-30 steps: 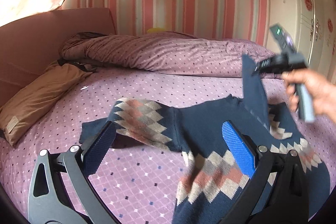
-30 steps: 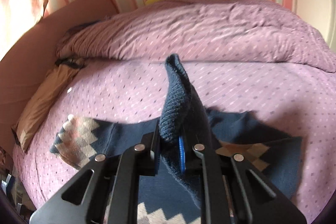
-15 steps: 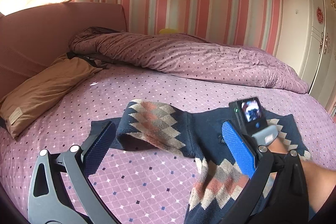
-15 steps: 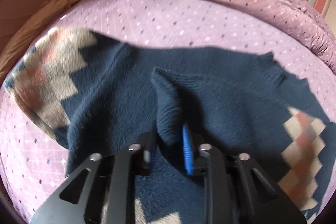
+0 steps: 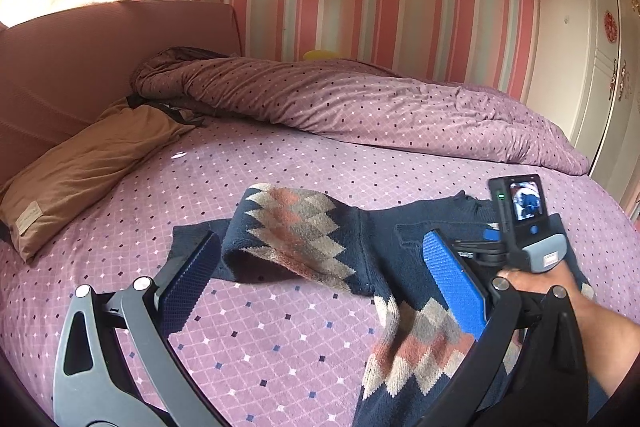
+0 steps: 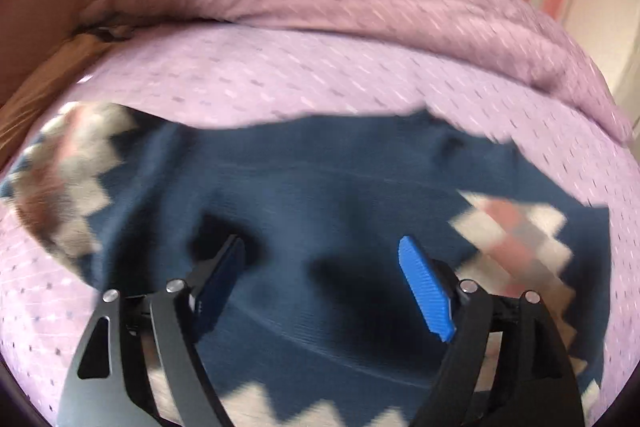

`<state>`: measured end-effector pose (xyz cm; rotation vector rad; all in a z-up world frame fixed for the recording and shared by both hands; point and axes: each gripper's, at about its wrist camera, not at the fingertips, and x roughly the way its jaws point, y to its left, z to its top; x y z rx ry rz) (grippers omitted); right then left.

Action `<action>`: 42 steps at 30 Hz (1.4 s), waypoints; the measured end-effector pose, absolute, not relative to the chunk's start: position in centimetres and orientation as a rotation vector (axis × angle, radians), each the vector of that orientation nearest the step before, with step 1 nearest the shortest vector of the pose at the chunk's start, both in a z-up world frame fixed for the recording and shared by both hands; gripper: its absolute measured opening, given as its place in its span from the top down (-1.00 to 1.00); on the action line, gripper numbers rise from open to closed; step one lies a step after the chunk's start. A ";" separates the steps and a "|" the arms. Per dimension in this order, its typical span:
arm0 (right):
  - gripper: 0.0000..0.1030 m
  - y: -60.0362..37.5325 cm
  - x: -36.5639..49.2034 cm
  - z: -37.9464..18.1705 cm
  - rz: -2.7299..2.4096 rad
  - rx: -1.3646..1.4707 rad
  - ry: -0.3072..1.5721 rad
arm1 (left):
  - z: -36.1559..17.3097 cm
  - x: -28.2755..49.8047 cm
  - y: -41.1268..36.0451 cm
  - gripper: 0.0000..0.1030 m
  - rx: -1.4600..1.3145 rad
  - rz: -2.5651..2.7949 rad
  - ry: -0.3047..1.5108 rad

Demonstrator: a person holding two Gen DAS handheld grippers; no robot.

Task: Fold small clothes
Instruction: 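Lower the sleeve onto the sweater body and open the right gripper, then move the left gripper to the other sleeve cuff and close on it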

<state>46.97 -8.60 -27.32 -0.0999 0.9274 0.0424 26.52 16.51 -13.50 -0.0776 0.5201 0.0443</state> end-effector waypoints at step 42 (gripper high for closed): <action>-0.96 -7.8 41.4 -22.5 0.226 0.020 0.890 | -16.9 28.4 21.8 -0.94 -0.052 0.092 0.562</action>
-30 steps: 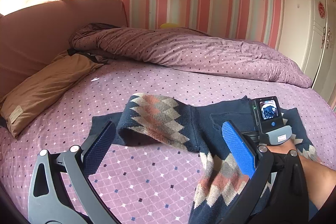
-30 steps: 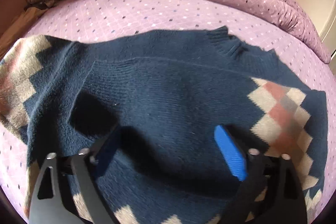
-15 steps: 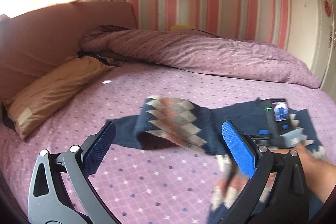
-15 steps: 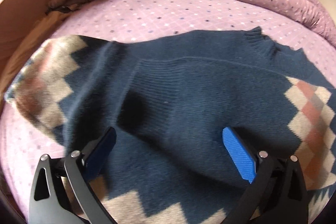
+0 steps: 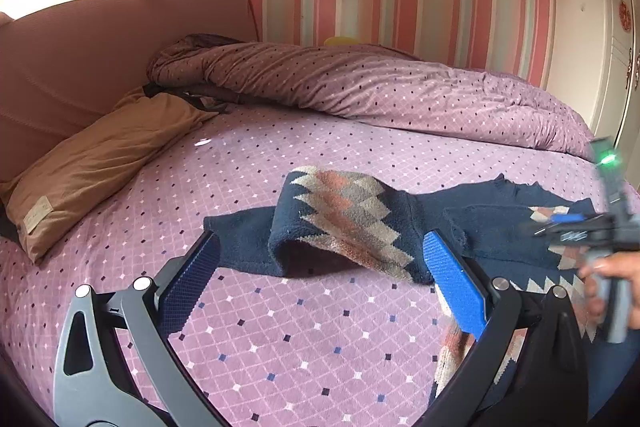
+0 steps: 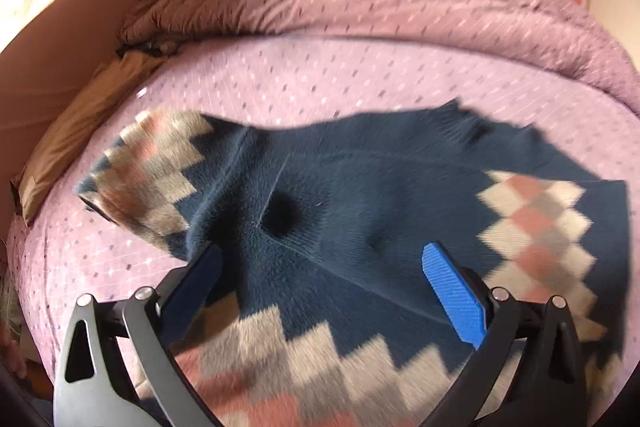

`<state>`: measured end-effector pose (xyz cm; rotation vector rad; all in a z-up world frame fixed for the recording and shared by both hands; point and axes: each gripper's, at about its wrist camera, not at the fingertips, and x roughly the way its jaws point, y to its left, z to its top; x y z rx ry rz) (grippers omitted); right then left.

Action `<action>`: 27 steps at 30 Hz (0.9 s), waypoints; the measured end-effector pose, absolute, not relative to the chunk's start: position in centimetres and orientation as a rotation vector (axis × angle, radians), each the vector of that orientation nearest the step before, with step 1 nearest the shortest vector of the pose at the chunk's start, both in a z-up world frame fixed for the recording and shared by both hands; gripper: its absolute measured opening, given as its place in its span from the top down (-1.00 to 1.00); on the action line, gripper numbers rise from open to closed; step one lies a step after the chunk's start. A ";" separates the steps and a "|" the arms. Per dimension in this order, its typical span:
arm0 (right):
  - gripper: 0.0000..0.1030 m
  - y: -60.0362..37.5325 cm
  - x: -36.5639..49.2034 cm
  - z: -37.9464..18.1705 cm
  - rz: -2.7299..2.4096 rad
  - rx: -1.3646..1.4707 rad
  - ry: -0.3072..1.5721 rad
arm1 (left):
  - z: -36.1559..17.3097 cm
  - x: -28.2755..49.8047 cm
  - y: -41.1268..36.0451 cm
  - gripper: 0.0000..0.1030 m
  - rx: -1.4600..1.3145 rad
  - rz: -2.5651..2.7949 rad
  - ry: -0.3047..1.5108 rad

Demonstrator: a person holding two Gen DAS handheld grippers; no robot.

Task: Fold small clothes
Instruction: 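Move the left gripper to the other sleeve cuff and close on it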

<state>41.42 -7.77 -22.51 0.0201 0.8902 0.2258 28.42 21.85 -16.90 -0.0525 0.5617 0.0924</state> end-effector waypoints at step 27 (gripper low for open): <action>-0.97 -16.7 21.0 -8.6 0.091 0.013 0.712 | -22.7 33.2 31.7 -0.94 -0.227 0.127 0.684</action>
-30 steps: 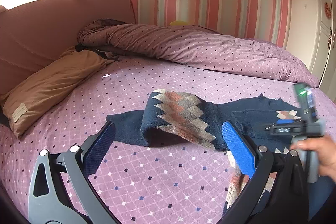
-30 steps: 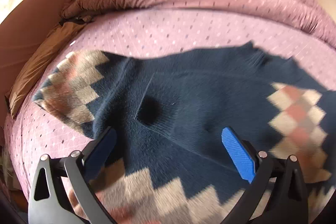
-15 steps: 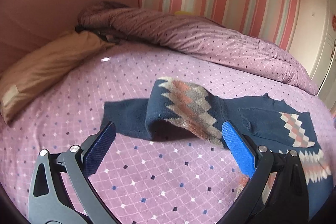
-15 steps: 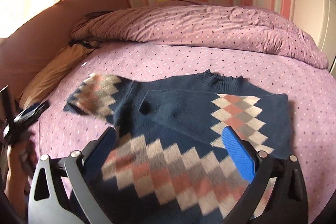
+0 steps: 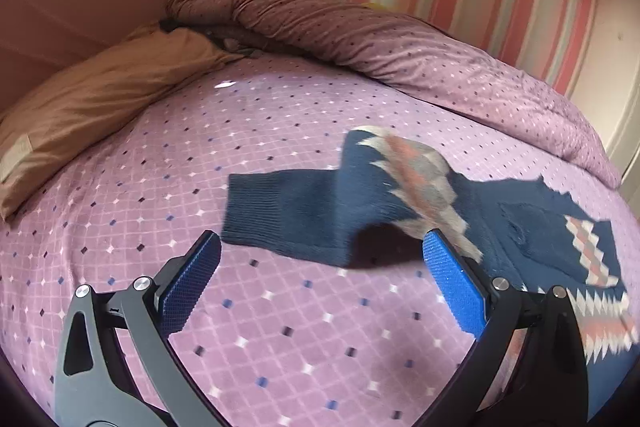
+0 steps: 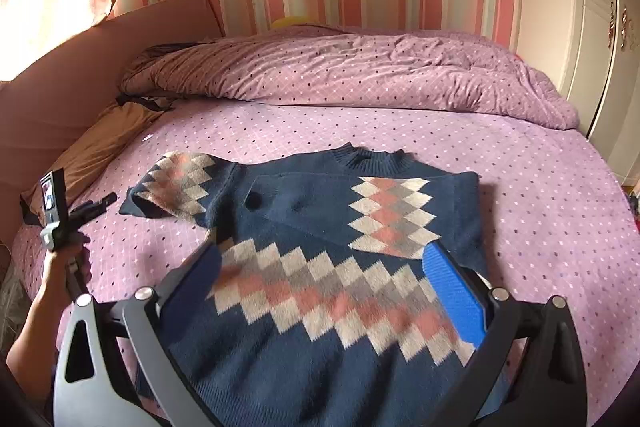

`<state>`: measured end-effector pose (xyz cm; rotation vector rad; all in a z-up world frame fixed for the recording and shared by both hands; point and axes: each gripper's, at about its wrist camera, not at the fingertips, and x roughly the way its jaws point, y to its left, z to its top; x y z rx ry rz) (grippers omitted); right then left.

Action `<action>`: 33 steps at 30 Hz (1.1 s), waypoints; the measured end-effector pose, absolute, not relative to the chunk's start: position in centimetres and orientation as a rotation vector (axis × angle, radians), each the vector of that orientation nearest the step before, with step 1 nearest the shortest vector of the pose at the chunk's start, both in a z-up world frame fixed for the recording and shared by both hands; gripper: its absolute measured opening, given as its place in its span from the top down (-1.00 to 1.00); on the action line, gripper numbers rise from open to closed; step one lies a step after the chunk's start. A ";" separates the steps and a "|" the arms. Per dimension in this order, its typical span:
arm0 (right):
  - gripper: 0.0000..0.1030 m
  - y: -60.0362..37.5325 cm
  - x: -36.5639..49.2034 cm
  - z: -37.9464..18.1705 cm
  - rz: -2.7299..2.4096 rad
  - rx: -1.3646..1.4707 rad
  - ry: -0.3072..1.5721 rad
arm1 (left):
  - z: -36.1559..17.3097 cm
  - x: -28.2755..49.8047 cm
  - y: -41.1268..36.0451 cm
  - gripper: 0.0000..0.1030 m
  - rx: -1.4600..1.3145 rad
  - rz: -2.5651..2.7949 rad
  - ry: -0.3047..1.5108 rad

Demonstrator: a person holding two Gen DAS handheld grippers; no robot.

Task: Fold small clothes
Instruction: 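Move the left gripper to the other sleeve cuff and close on it, then lift the held sleeve with the left gripper and fold it across the sweater body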

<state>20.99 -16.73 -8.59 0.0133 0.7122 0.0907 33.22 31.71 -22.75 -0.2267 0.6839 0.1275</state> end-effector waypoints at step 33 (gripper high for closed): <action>-0.97 -16.0 18.7 -14.0 0.109 -0.005 0.795 | -32.4 41.0 42.6 -0.73 -0.629 -0.031 0.928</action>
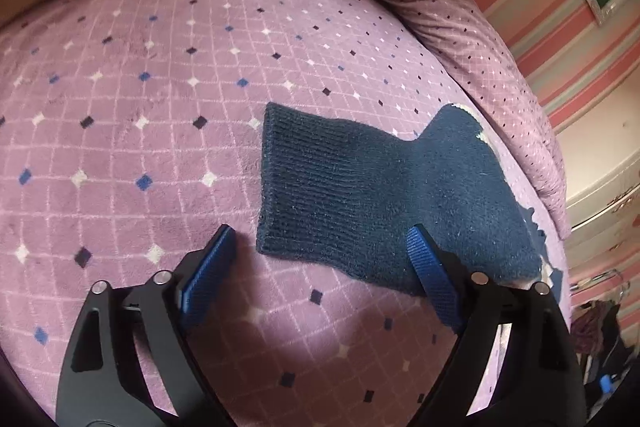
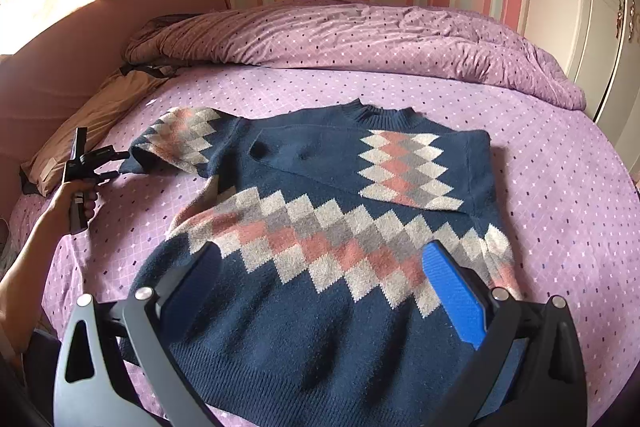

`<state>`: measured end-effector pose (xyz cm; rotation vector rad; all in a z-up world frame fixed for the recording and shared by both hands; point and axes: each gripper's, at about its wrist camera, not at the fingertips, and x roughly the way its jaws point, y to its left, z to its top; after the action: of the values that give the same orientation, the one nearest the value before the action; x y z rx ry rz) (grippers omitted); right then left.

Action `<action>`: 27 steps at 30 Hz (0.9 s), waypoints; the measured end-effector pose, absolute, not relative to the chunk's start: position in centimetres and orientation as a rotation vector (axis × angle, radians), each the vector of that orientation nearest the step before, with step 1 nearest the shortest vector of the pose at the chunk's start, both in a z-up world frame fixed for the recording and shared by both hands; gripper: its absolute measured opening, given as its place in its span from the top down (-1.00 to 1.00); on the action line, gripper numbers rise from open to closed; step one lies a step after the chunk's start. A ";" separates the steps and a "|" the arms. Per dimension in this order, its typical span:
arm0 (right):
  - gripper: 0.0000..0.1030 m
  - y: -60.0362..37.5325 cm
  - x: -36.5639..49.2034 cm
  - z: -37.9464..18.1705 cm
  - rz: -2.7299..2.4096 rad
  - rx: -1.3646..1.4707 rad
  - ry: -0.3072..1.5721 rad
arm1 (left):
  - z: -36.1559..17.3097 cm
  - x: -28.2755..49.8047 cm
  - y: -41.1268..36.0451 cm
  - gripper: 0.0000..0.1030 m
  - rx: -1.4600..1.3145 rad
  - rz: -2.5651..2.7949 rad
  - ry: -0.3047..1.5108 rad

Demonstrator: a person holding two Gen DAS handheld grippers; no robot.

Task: Fold small clothes
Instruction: 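Lift the held sleeve with the left gripper and fold it across the sweater body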

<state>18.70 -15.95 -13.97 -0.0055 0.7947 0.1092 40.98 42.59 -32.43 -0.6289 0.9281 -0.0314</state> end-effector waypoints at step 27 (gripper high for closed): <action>-0.96 -15.2 19.8 -15.7 0.119 0.032 0.790 | -30.6 41.2 41.0 0.75 -0.494 0.067 0.813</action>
<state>19.77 -15.23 -15.73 0.0323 0.7900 0.1189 41.21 40.96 -30.56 -0.4944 0.8127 0.0675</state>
